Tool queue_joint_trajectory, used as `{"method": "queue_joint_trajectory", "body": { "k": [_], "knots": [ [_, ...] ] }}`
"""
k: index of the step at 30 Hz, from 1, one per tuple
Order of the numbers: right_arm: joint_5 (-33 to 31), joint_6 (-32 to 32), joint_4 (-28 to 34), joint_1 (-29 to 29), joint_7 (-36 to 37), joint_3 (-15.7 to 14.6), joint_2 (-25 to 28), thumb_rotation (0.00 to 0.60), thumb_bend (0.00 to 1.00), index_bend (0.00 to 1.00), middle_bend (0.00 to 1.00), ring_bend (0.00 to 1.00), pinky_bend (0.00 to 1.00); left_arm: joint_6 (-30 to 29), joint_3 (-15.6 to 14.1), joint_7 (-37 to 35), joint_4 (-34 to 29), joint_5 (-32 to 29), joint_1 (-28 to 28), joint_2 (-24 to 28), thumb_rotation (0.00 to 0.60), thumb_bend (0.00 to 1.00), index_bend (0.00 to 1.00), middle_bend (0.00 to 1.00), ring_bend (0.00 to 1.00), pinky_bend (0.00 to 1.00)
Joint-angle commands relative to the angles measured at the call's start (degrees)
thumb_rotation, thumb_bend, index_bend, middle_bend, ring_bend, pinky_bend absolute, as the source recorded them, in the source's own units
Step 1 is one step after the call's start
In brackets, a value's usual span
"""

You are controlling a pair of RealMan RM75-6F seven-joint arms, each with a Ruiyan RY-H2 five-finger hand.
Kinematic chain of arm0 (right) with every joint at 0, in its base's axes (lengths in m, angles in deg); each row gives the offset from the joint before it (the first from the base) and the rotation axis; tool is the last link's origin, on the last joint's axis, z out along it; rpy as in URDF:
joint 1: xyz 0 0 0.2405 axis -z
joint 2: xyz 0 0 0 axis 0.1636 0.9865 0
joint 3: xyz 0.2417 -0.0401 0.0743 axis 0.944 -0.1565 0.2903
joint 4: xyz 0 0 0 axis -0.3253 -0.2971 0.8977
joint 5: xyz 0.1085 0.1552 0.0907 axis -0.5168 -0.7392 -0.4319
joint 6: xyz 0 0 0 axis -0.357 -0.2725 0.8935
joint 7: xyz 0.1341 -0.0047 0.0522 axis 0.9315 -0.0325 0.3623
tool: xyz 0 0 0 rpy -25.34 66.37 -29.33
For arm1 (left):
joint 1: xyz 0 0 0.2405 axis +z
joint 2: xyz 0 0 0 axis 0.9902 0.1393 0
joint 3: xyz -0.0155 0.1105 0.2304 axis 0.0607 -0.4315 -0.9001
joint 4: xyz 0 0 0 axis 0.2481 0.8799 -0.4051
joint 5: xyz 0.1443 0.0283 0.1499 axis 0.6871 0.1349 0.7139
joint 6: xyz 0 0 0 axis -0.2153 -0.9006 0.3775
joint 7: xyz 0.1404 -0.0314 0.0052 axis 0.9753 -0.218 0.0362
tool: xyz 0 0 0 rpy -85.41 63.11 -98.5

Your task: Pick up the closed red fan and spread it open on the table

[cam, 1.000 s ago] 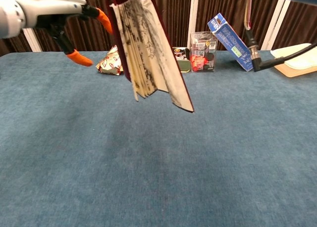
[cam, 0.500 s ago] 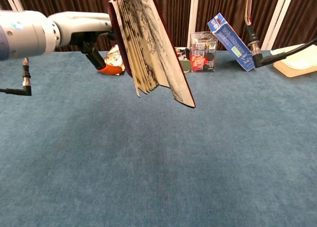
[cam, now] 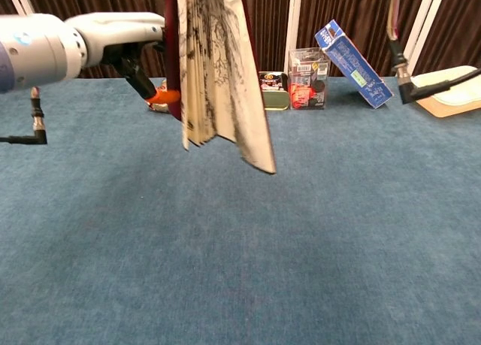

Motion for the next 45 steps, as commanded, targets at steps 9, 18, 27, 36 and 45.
{"method": "queue_joint_trajectory", "body": {
  "k": [9,18,27,36,45],
  "knots": [
    [2.7,-1.2,-1.3,3.9,1.4,-3.0,4.9,0.6,0.39,0.82,0.29,0.01,0.0,-1.5,-0.2,-2.8,-0.4,0.6,2.7,5.6,0.6,0.56,0.73,0.16,0.0,0.0],
    [5.6,-1.4,-2.5,7.8,3.3,-5.9,8.8,0.6,0.39,0.83,0.29,0.01,0.0,-2.3,0.5,-5.9,0.3,1.0,4.8,10.1,0.6,0.56,0.73,0.17,0.0,0.0],
    [10.1,-1.4,-2.9,10.0,4.5,-8.4,11.1,0.6,0.38,0.83,0.3,0.01,0.0,-2.8,0.3,-7.3,-0.4,2.5,5.8,12.2,0.6,0.56,0.73,0.17,0.0,0.0],
    [18.3,-1.8,-5.1,12.7,3.6,-13.8,13.0,0.6,0.39,0.84,0.3,0.01,0.0,-3.7,-0.8,-7.7,-1.5,4.2,6.8,12.7,0.6,0.56,0.73,0.17,0.0,0.0],
    [22.8,-2.9,-7.7,13.9,3.1,-15.9,13.3,0.6,0.39,0.84,0.3,0.01,0.0,-5.0,-0.6,-7.4,-2.3,5.2,6.9,12.8,0.6,0.56,0.73,0.17,0.0,0.0]
  ]
}}
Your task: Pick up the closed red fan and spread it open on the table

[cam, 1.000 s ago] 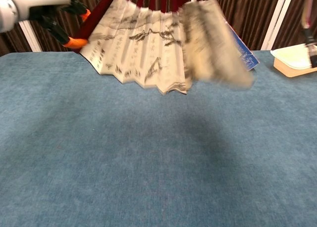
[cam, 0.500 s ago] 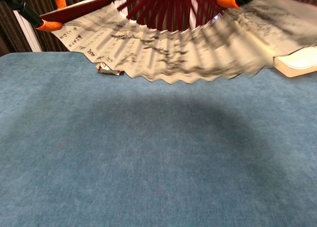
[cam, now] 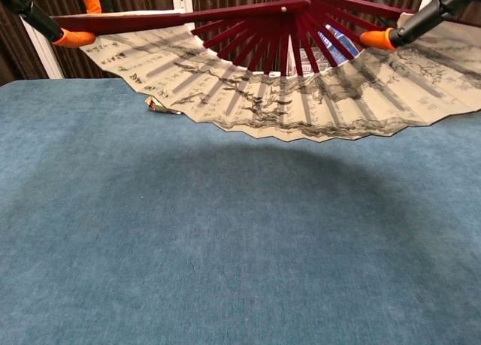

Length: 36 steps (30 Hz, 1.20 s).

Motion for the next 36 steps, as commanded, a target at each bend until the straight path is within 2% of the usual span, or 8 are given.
{"method": "queue_joint_trajectory", "body": {
  "k": [1,11,18,26,36],
  "knots": [
    [1.0,-0.4,-0.6,0.3,-0.2,-0.5,0.0,0.6,0.39,0.84,0.3,0.01,0.0,-0.3,0.1,0.2,-0.1,0.1,-0.1,-0.2,0.6,0.56,0.73,0.17,0.0,0.0],
    [3.3,-2.0,-3.4,0.3,-0.2,-0.2,-1.7,0.6,0.39,0.84,0.3,0.01,0.0,-1.8,1.2,1.5,-0.3,-0.1,-1.2,-2.4,0.6,0.56,0.73,0.17,0.0,0.0],
    [4.2,-3.7,-7.5,0.4,0.1,0.0,-4.6,0.6,0.39,0.84,0.3,0.01,0.0,-4.3,1.6,0.9,1.9,1.9,-1.6,-6.1,0.6,0.56,0.73,0.17,0.0,0.0],
    [7.5,-6.8,-12.7,2.1,0.7,-1.8,-7.4,0.6,0.39,0.84,0.3,0.01,0.0,-6.7,0.1,-0.2,4.9,5.4,-0.5,-9.8,0.6,0.56,0.73,0.17,0.0,0.0],
    [10.3,-7.4,-13.2,4.4,1.5,-4.6,-7.6,0.6,0.39,0.84,0.3,0.01,0.0,-7.5,-1.3,-1.5,5.3,7.5,1.7,-9.9,0.6,0.56,0.73,0.17,0.0,0.0]
  ]
}}
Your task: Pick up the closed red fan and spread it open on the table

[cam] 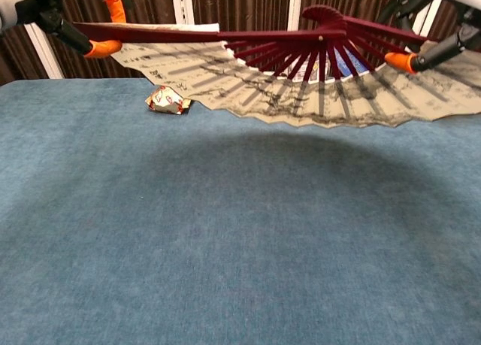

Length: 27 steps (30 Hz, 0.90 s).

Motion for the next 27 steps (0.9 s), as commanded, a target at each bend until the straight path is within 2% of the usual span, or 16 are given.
{"method": "queue_joint_trajectory", "body": {
  "k": [1,17,19,20,23,27],
  "knots": [
    [0.7,-0.2,0.2,0.7,0.0,-0.8,-0.2,0.6,0.39,0.84,0.3,0.01,0.0,-0.1,-0.4,-0.1,-0.3,0.6,0.5,0.3,0.6,0.56,0.73,0.17,0.0,0.0],
    [5.0,-0.3,-0.1,3.6,-0.4,-5.0,-0.7,0.6,0.39,0.83,0.3,0.01,0.0,0.6,-1.7,-0.9,-1.8,2.4,2.7,1.6,0.6,0.56,0.73,0.16,0.0,0.0],
    [5.5,-0.1,0.2,3.8,-0.5,-5.5,-0.5,0.6,0.39,0.77,0.3,0.01,0.0,0.9,-1.9,-0.9,-2.2,2.5,2.9,2.0,0.6,0.56,0.72,0.15,0.0,0.0],
    [5.9,0.2,0.4,3.9,-0.5,-5.9,-0.3,0.6,0.39,0.71,0.3,0.01,0.0,1.0,-2.0,-0.8,-2.3,2.5,3.0,2.2,0.6,0.55,0.72,0.15,0.0,0.0],
    [7.5,1.4,1.0,4.1,0.3,-7.3,0.7,0.6,0.39,0.47,0.24,0.0,0.0,1.5,-2.2,-0.9,-2.9,2.5,3.3,2.8,0.6,0.53,0.69,0.13,0.0,0.0],
    [9.9,3.7,2.7,4.0,0.8,-9.6,2.9,0.6,0.39,0.16,0.11,0.0,0.0,3.1,-2.7,-2.1,-4.5,2.7,3.8,4.7,0.6,0.4,0.55,0.07,0.0,0.0]
  ]
}}
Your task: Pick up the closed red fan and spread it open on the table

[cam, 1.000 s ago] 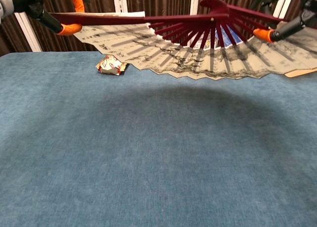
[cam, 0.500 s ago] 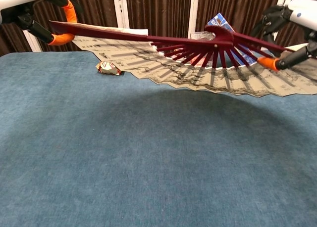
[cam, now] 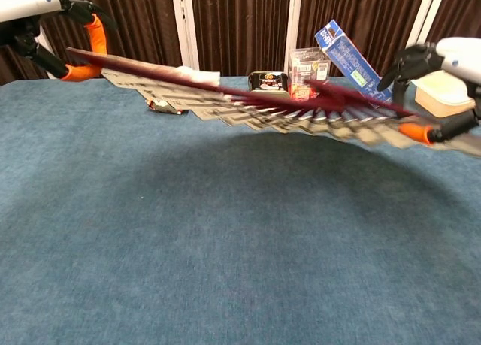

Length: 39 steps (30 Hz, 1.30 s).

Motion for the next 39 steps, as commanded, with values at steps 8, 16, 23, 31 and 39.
{"method": "queue_joint_trajectory", "body": {
  "k": [8,16,23,31,39],
  "knots": [
    [5.7,4.0,5.4,0.7,-3.1,-5.6,5.1,0.6,0.37,0.0,0.0,0.0,0.0,3.1,-2.8,-7.9,-3.9,6.8,2.6,6.7,0.6,0.17,0.32,0.0,0.0,0.0],
    [6.5,4.1,7.4,2.5,-4.4,-7.6,6.7,0.6,0.36,0.0,0.0,0.0,0.0,4.7,-6.0,-9.7,-5.6,10.3,4.9,12.7,0.6,0.09,0.25,0.0,0.0,0.0],
    [8.0,2.6,8.6,4.5,-4.2,-8.9,7.9,0.6,0.36,0.0,0.0,0.0,0.0,2.9,-6.9,-14.5,-5.7,12.9,7.7,17.3,0.6,0.07,0.21,0.0,0.0,0.0],
    [9.9,-1.2,8.9,7.3,-6.5,-9.3,9.1,0.6,0.36,0.0,0.0,0.0,0.0,-2.7,-8.0,-18.5,-5.9,17.7,12.2,21.8,0.6,0.07,0.17,0.0,0.0,0.0],
    [5.5,-12.4,6.8,15.2,-9.1,-7.1,7.4,0.6,0.36,0.0,0.0,0.0,0.0,-13.9,-14.0,-16.7,-5.9,25.7,22.2,21.2,0.6,0.06,0.05,0.0,0.0,0.0]
  ]
}}
